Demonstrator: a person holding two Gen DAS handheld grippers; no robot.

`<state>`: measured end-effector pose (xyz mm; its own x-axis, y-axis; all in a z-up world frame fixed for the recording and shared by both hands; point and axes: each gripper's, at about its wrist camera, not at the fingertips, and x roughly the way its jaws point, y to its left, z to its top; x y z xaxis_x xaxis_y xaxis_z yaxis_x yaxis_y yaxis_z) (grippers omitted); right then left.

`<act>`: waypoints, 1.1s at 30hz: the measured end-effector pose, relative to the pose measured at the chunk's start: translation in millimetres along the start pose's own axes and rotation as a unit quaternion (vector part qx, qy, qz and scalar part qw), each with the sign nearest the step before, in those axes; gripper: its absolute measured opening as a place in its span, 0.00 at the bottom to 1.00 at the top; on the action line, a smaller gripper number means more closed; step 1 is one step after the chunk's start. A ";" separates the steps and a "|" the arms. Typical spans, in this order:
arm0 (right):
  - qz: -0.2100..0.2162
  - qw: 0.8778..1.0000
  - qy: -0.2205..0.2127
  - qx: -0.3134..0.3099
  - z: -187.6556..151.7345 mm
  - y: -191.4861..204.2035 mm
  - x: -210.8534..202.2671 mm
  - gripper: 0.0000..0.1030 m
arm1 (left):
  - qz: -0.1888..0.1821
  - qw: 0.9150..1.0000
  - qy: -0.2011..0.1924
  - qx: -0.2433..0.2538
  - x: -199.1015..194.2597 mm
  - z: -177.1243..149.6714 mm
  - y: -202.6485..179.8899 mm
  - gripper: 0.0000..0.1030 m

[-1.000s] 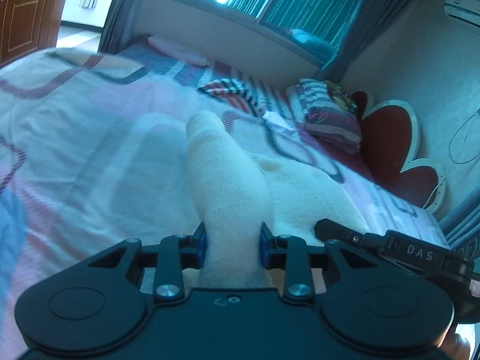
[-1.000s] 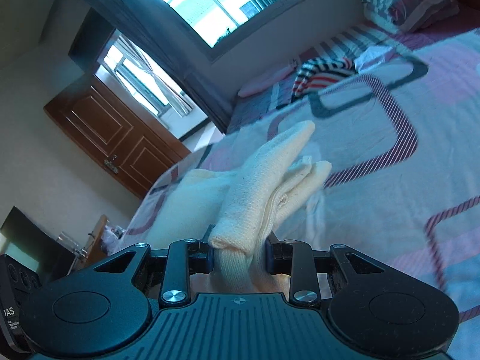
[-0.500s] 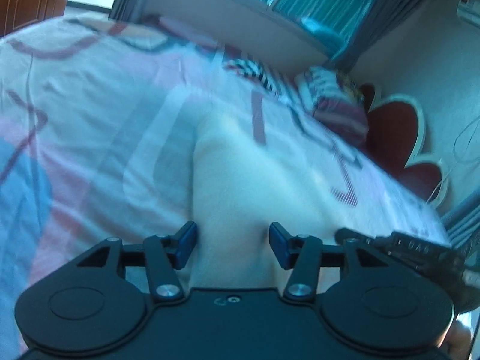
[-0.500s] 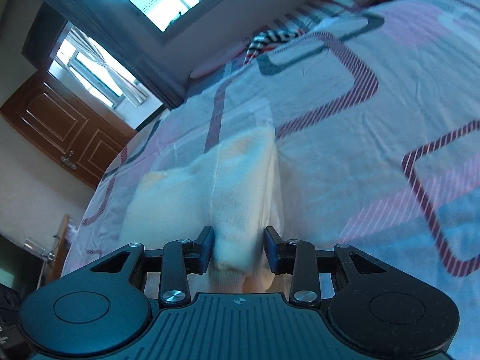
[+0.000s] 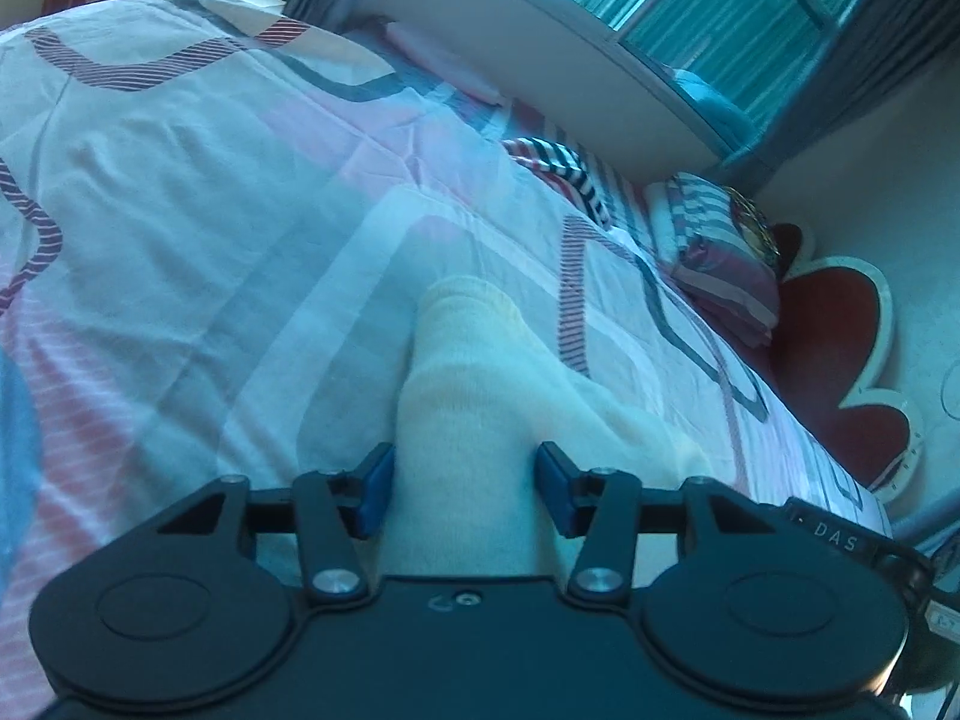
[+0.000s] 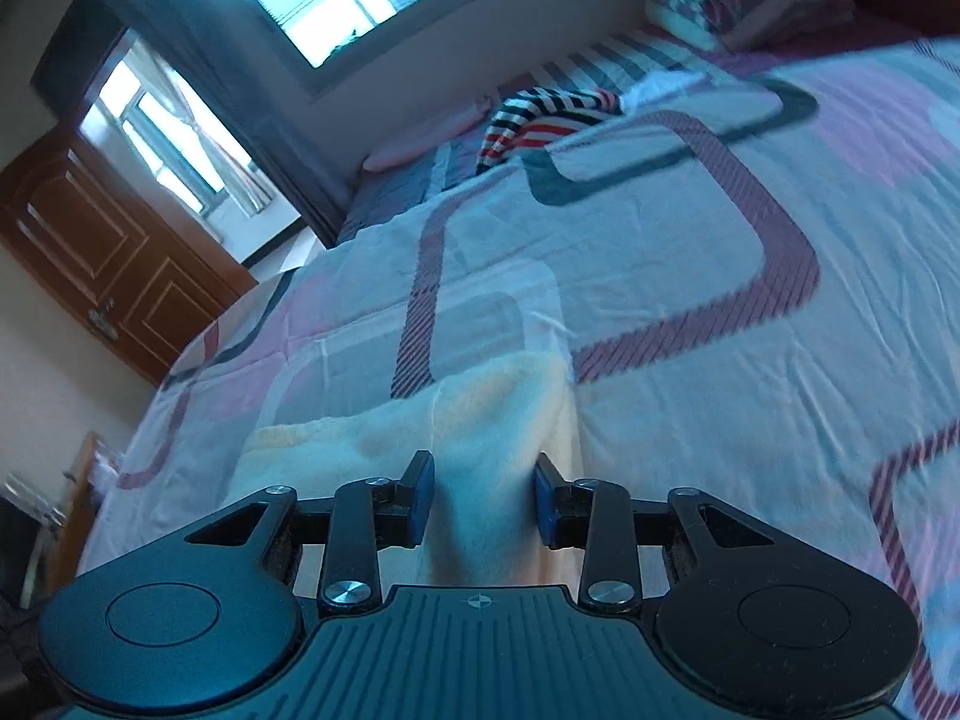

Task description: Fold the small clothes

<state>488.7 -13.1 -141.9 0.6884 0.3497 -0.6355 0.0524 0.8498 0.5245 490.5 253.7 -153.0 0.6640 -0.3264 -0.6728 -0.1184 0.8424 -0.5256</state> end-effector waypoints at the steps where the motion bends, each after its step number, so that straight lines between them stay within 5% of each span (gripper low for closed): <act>1: -0.005 1.000 -0.003 -0.019 0.6 4.2 4.0 0.17 | 0.003 1.000 -0.001 -0.002 2.5 0.0 1.6 0.42; 5: -0.064 0.995 0.000 -0.071 -3.5 1.2 22.6 0.15 | 0.005 1.000 -0.008 0.003 5.0 -2.1 1.6 0.42; 11: -0.020 0.999 -0.003 -0.025 -4.1 -9.5 -13.8 0.19 | 0.010 0.999 -0.016 0.037 -22.4 -9.7 -6.7 0.50; 13: 0.000 1.000 -0.004 -0.004 -10.8 -12.4 -35.8 0.44 | 0.007 0.998 -0.020 0.054 -36.5 -17.2 -6.2 0.51; 14: 0.005 1.000 -0.008 0.003 -16.3 -13.6 -46.7 0.48 | 0.006 0.998 -0.023 0.062 -44.2 -22.1 -5.2 0.52; 20: 0.026 1.000 0.006 0.016 -56.3 -9.6 -90.1 0.49 | 0.005 0.996 -0.010 0.087 -72.8 -50.4 -0.7 0.52; 23: 0.023 0.999 0.022 0.010 -80.3 -3.4 -95.1 0.48 | 0.001 0.995 0.015 0.098 -71.2 -65.8 -0.8 0.43; 25: 0.008 0.999 0.034 0.002 -92.8 -0.7 -91.3 0.18 | 0.000 0.995 0.030 0.099 -66.3 -72.9 -0.4 0.40; 26: -0.011 0.999 0.042 -0.001 -98.1 -0.5 -88.4 0.13 | 0.002 0.995 0.030 0.100 -65.3 -75.6 -0.2 0.39; 33: -0.054 0.997 0.041 0.019 -108.8 -9.5 -92.9 0.12 | 0.013 0.991 0.036 0.125 -73.1 -86.7 -2.5 0.43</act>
<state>345.5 -10.7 -149.5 0.6157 0.2888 -0.7332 0.1527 0.8691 0.4705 378.2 238.3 -147.7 0.6071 -0.3249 -0.7252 0.0576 0.9282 -0.3676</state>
